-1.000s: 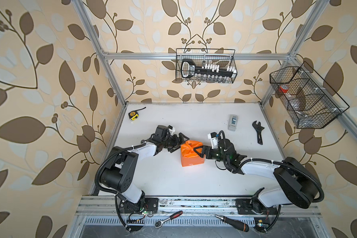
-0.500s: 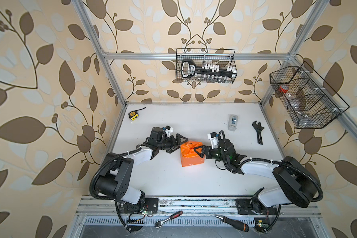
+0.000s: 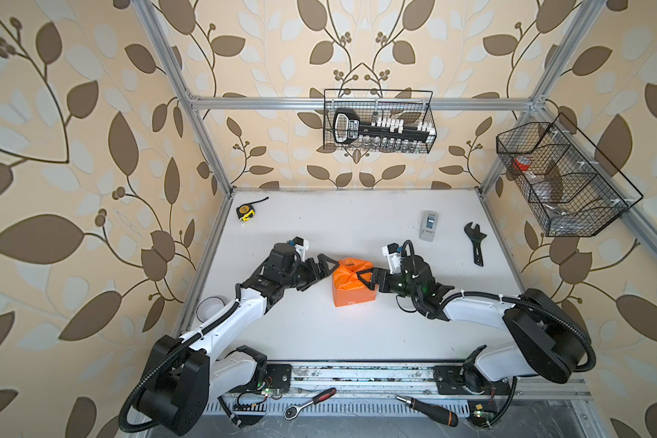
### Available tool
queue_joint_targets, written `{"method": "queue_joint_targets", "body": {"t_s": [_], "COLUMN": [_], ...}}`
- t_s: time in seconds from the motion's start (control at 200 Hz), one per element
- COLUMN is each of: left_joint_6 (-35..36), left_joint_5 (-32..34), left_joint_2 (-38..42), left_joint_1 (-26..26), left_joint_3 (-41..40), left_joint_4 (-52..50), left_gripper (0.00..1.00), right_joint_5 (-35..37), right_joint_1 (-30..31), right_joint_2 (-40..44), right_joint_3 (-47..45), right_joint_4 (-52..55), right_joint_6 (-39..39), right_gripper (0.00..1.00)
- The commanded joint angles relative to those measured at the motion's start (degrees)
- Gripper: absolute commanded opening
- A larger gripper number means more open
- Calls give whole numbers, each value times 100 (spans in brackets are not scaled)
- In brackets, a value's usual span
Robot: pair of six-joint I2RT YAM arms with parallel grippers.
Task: Wrap a gift box in wrapping paper
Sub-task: Fold the seventh fold of the wrapping paper on the gift box.
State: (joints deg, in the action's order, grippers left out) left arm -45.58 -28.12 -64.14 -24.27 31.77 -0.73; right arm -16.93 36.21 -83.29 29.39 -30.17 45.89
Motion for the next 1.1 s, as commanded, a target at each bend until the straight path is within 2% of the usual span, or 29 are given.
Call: {"method": "queue_joint_targets", "body": {"t_s": [0.0, 0.08, 0.22, 0.69, 1.095], "left_joint_6": [-292, -507, -478, -267, -280], "left_joint_5": [402, 501, 494, 432, 439], "left_joint_2": [141, 18, -223, -786, -995], "left_joint_1": [-470, -645, -777, -857, -895], "left_joint_3": [-233, -332, -203, 117, 181], "left_joint_4": [111, 354, 303, -50, -58], "left_gripper": [99, 99, 99, 99, 99], "right_joint_5": [43, 40, 36, 13, -197], "right_joint_1": [13, 15, 15, -38, -79], "right_joint_2": [-91, -82, 17, 1038, 464], "right_joint_3": [-136, -118, -82, -38, 93], "right_joint_4": [934, 951, 1013, 1447, 1225], "right_joint_6": [-55, -58, -42, -9, -40], "right_gripper": [93, 94, 94, 99, 99]}}
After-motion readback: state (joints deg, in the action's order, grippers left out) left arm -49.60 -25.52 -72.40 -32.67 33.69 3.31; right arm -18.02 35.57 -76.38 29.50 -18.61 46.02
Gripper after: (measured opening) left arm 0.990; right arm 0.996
